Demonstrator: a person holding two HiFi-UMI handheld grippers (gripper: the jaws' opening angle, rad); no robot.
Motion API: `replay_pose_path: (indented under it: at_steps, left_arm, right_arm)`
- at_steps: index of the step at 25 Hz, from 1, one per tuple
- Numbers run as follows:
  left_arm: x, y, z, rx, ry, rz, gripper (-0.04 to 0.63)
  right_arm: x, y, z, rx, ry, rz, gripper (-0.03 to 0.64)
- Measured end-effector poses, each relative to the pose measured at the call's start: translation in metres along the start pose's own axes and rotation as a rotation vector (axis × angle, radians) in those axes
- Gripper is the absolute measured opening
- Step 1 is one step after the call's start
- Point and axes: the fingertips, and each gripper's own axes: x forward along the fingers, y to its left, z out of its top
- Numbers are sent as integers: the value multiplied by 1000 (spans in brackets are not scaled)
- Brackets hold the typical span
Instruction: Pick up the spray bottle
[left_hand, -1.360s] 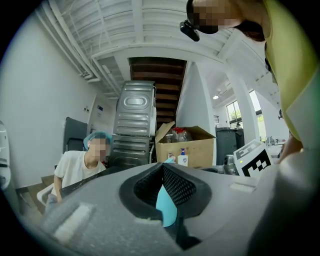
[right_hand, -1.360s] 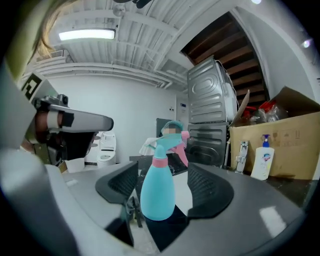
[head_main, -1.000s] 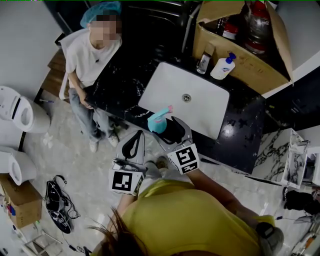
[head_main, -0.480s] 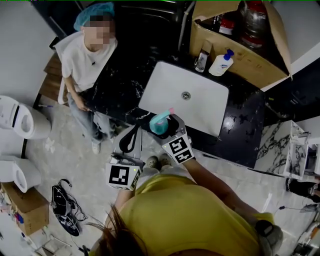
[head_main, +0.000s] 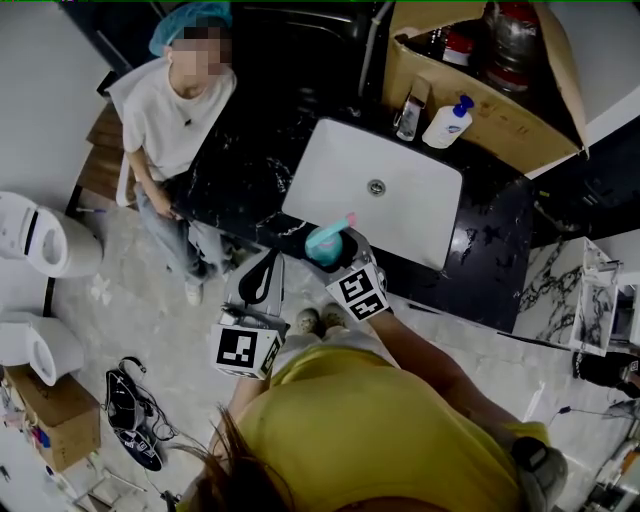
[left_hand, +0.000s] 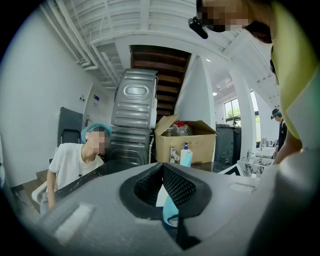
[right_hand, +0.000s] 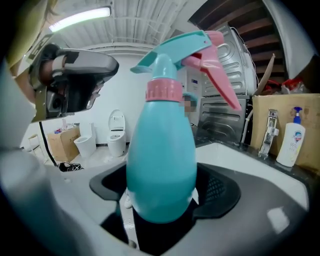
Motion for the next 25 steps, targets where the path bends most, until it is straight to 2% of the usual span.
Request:
replay_pose_path:
  at_steps: [5,11,25]
  left_arm:
    - [-3,0,-1,-1,4,-8,-2]
    - [-4,-1,1,3,-3,-12,-2]
    - [-1,3,13,22,-31,-5,-2]
  right_arm:
    - [-4,-2,9,-10,-18,-17,393]
    - [-19,-10,41,-18,-47,-54,393]
    - [-95,-41,138,26,-227,-257,393]
